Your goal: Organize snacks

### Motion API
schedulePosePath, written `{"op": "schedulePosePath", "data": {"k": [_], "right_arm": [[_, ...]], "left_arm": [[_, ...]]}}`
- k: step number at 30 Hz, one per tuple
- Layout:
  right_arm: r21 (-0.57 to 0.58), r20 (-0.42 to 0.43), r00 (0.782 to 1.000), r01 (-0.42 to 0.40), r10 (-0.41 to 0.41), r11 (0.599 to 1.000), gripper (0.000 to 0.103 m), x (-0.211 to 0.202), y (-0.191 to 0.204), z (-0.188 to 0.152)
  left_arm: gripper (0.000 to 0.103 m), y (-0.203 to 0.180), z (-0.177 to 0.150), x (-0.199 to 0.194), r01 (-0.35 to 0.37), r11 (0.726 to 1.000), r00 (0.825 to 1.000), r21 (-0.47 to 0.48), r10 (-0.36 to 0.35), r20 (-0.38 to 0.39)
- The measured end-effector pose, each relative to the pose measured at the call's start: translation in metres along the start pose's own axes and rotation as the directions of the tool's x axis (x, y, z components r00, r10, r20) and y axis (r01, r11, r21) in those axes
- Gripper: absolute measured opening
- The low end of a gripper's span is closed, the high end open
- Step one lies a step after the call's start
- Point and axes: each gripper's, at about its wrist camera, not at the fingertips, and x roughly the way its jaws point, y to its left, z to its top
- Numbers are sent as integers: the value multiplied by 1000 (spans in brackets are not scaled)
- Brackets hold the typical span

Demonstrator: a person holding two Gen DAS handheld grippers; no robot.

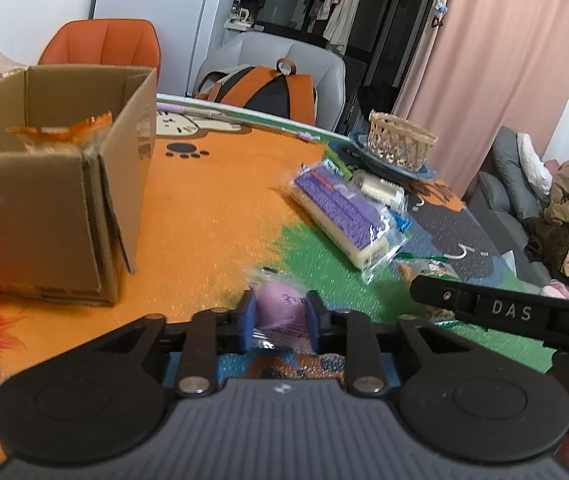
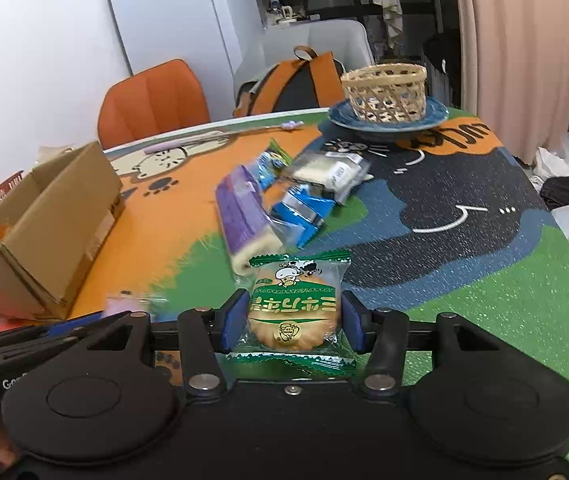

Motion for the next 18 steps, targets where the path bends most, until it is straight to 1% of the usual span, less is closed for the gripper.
{"op": "schedulePosePath", "data": {"k": [2,4,8,10,14,15,18], "right_arm": [[-5,3,1000,-7,7,1000,50,-1,3,1],[-9,1,1000,-12,12,1000,50,0,5,1],[-9,-13,1000,-10,10,1000,50,3,6,-2],[-5,-17,1000,-8,8,1000,50,3,6,-3],[-2,-17,1000,-5,5,1000,50,2,5,-3],[-2,-17,1000,-4,4,1000,50,3,4,-3],[0,-19,1000,0,0,1000,50,2,2,-4]], "left_arm": [[20,-1,1,-1,0,1000,1000,3,0,1],[21,-1,-1,1,-3,1000,1000,6,3,-15],[28,-1,-3,3,-1,1000,999,6,1,-36],[37,-2,-3,4,-12,1000,999,15,13,-39],[46,0,-4,7,-22,1000,999,7,22,-39],[50,-2,-4,8,-25,1000,999,9,26,-44],[57,-9,-8,11,-42,998,998,41,43,-38]]}}
